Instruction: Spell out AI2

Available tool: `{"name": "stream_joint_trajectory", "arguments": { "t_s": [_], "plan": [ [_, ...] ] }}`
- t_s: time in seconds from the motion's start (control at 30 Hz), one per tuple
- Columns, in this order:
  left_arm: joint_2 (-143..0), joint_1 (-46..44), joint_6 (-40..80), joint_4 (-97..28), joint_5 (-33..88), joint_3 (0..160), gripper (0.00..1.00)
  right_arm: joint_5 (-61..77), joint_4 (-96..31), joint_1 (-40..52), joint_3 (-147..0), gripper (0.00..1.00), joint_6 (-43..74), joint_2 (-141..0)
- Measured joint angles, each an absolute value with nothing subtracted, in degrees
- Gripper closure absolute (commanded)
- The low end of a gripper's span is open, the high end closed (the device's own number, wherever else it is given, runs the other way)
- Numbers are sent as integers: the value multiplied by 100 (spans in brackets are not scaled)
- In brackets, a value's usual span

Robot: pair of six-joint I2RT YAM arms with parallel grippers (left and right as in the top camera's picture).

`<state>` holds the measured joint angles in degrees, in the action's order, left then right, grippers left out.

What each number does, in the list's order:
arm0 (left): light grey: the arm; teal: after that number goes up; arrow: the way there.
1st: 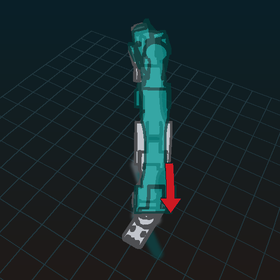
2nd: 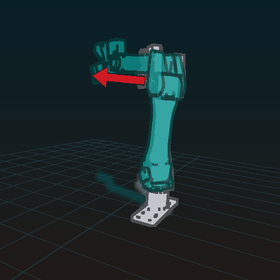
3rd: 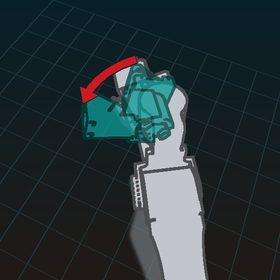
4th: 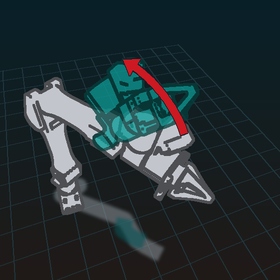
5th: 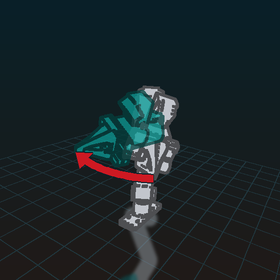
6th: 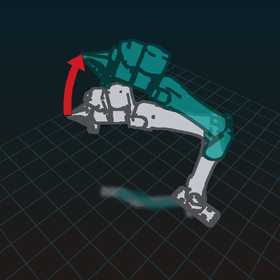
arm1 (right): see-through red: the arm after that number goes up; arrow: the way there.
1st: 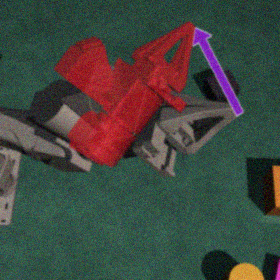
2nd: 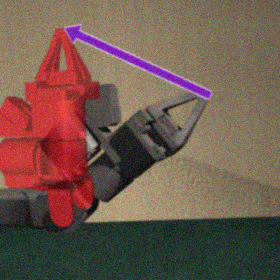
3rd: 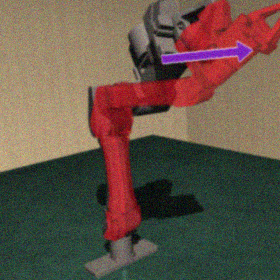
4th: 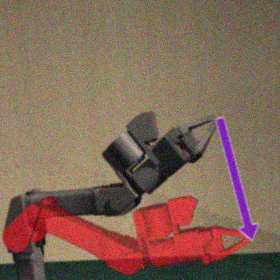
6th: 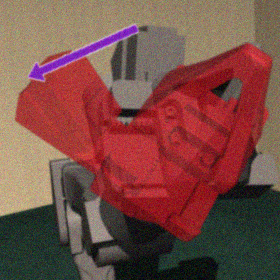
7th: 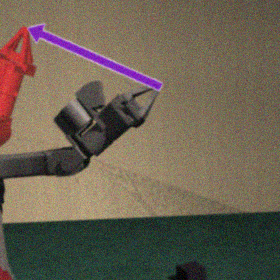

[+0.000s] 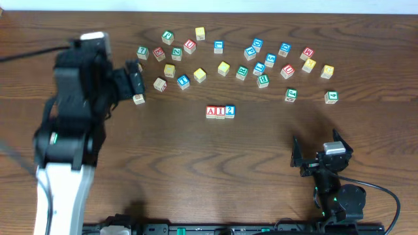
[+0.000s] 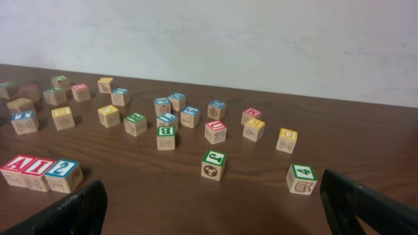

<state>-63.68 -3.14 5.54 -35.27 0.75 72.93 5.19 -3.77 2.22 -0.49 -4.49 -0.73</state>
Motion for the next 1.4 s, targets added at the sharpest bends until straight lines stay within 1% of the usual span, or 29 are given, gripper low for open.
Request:
{"name": "stream_joint_trajectory", "arguments": {
  "t_s": [0.13,0.23,0.37,0.53,0.67,0.83,1.03,1.4],
  "plan": [
    [-5441,60,169,-2751,353,6445,2,519,-375,222,-49,1,-449,-73],
    [-4624,423,12,-2198,593,5511,2,519,-373,224,-47,1,-449,-71],
    [-3658,690,-58,-1710,762,4401,2,523,-379,224,-47,1,-449,-69],
    [-2231,836,-196,-1192,886,2915,2,521,-370,224,-47,1,-451,-67],
    [-1376,858,-305,-919,913,2038,2,523,-373,226,-47,1,-451,-67],
    [-696,858,-388,-714,913,1260,2,523,-375,226,-47,1,-451,-67],
    [-137,858,-545,-694,910,711,3,523,-375,226,-47,1,-451,-69],
    [-69,858,-956,-561,910,486,2,523,-373,226,-47,1,-464,-69]
  ]
}}
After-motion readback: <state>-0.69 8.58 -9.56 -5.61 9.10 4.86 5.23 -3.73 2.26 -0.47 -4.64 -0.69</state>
